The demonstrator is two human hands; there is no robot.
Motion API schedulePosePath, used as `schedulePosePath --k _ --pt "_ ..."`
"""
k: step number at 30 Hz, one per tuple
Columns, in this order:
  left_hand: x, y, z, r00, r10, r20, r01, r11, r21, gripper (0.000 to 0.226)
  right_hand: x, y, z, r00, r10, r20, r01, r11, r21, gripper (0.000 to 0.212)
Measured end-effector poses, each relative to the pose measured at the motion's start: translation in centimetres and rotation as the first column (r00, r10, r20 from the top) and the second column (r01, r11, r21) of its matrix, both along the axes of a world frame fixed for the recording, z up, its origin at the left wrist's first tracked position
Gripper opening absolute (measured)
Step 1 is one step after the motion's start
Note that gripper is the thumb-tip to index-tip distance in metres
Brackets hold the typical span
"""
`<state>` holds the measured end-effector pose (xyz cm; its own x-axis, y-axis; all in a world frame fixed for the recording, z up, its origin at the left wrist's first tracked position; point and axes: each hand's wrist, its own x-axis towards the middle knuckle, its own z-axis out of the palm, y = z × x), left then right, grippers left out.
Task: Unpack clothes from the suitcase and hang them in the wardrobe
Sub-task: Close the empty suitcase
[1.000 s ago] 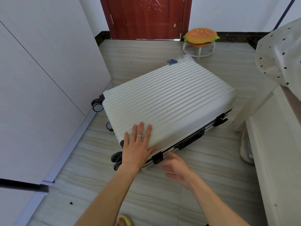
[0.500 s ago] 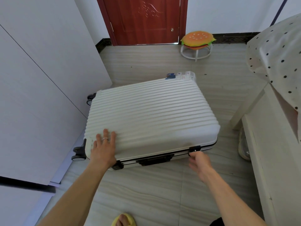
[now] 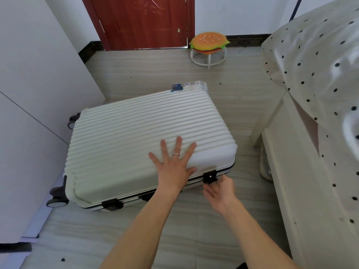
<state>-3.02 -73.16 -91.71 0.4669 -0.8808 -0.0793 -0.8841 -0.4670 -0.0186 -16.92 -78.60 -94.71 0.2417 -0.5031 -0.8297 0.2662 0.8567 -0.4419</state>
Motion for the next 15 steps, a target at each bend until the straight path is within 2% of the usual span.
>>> schedulePosePath --k 3,7,15 --pt "-0.1 -0.3 -0.9 1.000 0.000 0.026 0.001 1.000 -0.029 0.080 -0.6 -0.5 0.1 0.998 0.009 0.065 -0.009 1.000 0.007 0.058" --pt "-0.6 -0.4 -1.8 0.999 -0.012 0.045 0.016 0.996 -0.089 0.082 -0.5 -0.1 0.1 0.993 0.008 0.121 -0.009 1.000 0.009 0.058" --pt "-0.8 -0.7 -2.7 0.997 -0.008 0.072 0.021 0.984 -0.178 0.087 -0.6 -0.1 0.3 0.992 0.043 0.119 -0.040 0.999 -0.031 0.053"
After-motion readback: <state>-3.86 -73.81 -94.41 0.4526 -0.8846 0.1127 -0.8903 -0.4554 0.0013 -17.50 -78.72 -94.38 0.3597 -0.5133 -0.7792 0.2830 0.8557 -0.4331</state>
